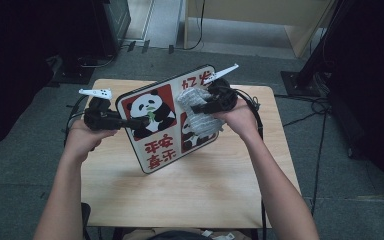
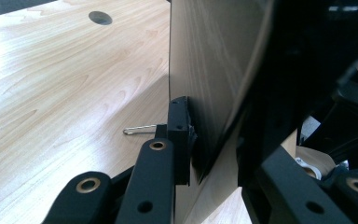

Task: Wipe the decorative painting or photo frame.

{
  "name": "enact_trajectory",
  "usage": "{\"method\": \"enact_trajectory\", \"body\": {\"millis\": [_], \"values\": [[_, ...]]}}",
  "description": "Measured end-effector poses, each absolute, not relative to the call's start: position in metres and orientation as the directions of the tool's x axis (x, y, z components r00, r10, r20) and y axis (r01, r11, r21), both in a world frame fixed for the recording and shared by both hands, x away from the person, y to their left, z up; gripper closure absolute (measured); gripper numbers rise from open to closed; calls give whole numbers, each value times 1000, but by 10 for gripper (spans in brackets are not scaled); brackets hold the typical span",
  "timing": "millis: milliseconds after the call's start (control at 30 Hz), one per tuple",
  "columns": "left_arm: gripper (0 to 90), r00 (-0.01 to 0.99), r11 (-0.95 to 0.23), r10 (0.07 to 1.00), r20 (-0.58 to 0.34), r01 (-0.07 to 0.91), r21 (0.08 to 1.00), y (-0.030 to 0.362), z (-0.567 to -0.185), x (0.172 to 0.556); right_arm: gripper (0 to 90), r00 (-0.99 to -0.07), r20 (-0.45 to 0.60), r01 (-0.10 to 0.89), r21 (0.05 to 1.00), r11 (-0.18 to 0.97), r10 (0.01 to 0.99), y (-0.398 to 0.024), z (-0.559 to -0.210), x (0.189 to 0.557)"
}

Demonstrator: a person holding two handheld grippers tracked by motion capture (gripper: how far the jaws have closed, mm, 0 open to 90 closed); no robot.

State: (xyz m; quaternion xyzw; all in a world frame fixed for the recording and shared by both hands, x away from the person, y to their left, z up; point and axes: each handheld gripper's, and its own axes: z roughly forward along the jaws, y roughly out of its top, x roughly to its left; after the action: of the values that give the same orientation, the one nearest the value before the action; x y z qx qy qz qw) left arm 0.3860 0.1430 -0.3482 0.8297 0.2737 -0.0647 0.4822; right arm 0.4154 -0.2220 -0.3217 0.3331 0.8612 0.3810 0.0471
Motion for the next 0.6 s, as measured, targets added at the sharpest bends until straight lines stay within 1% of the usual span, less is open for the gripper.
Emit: {"method": "enact_trajectory", "body": {"millis": [600], "values": [[782, 837, -382, 394, -381, 526, 760, 143, -348, 386, 676, -774, 187, 545, 683, 486, 605, -225, -347, 409]]}}
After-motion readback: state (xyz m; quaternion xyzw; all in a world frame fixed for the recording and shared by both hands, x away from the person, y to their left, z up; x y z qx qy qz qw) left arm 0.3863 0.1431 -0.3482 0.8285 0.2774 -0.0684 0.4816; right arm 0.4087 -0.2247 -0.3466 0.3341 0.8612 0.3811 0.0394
